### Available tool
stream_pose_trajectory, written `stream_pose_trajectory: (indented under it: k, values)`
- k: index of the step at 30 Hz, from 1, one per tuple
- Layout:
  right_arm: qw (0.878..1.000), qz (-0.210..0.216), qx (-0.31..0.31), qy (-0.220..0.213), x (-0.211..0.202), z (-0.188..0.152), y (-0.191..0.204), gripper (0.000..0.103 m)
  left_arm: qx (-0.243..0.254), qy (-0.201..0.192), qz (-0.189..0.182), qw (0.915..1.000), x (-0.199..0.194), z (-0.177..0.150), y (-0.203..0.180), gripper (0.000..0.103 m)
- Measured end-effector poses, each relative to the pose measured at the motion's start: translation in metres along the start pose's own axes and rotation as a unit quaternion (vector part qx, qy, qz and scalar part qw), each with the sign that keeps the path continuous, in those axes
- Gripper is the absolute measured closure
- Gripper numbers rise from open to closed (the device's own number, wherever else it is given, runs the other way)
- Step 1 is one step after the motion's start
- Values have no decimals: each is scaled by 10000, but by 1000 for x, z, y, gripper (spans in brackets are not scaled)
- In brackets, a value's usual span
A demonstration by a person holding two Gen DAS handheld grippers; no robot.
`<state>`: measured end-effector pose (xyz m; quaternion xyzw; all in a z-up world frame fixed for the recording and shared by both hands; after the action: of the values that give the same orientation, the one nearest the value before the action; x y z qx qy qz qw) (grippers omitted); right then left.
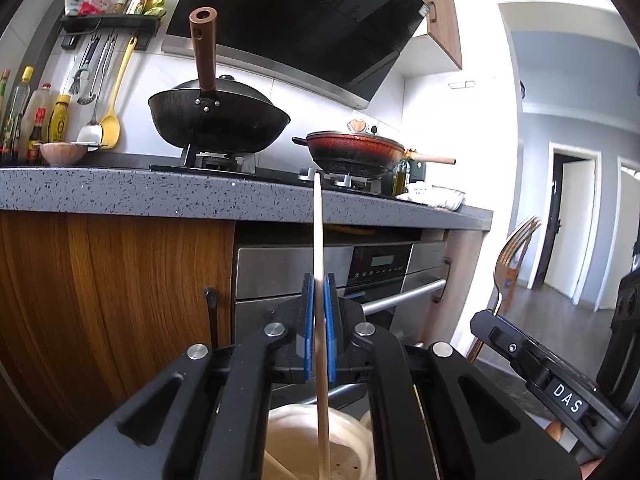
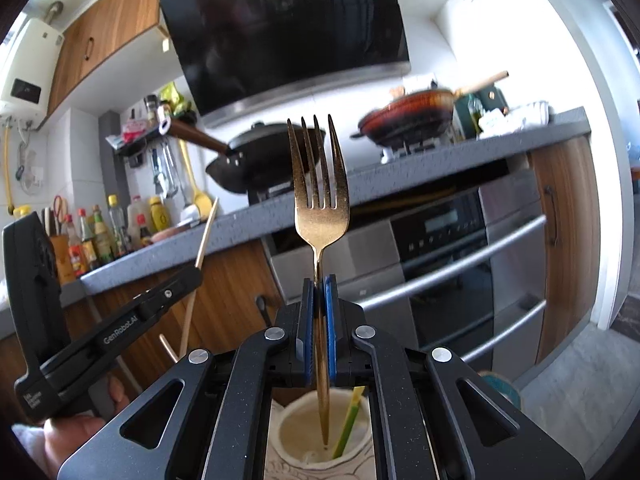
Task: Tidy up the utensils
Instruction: 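Lift and carry the chopstick and gold fork up over the ceramic holder, then drop the chopstick into the larger pot while the right tool drops the gold fork into the smaller pot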
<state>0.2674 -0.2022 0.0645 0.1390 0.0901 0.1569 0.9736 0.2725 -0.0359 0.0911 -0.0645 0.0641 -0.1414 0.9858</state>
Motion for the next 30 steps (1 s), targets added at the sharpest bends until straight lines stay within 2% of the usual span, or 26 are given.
stream_pose_trajectory:
  k: [9, 13, 21, 30]
  values:
    - [9970, -153, -337, 685, 8, -34, -8, 97, -74, 362, -26, 9993, -8, -30, 3, 98]
    - [9954, -75, -244, 921, 6, -43, -16, 97, -234, 662, -75, 9975, -17, -39, 6, 98]
    - [9935, -107, -216, 1112, 11, -51, -17, 96, -169, 1405, -49, 9899, -12, -64, 0, 98]
    - [9921, -199, -223, 1220, 14, -55, -19, 96, -169, 1638, -25, 9864, -3, -72, -2, 97]
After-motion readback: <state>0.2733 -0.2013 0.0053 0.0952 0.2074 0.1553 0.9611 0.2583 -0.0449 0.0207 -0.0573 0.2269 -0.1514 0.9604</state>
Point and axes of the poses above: each gripper's, at about its wrist camera, not at the fingertips, and x roughly the way its jaws point, y to its left, z to its top, the point moved 7 cm from there along x, roughly the way its jaws point, and after that the axes turned 7 degrees about -z, right-handed, at the moved point
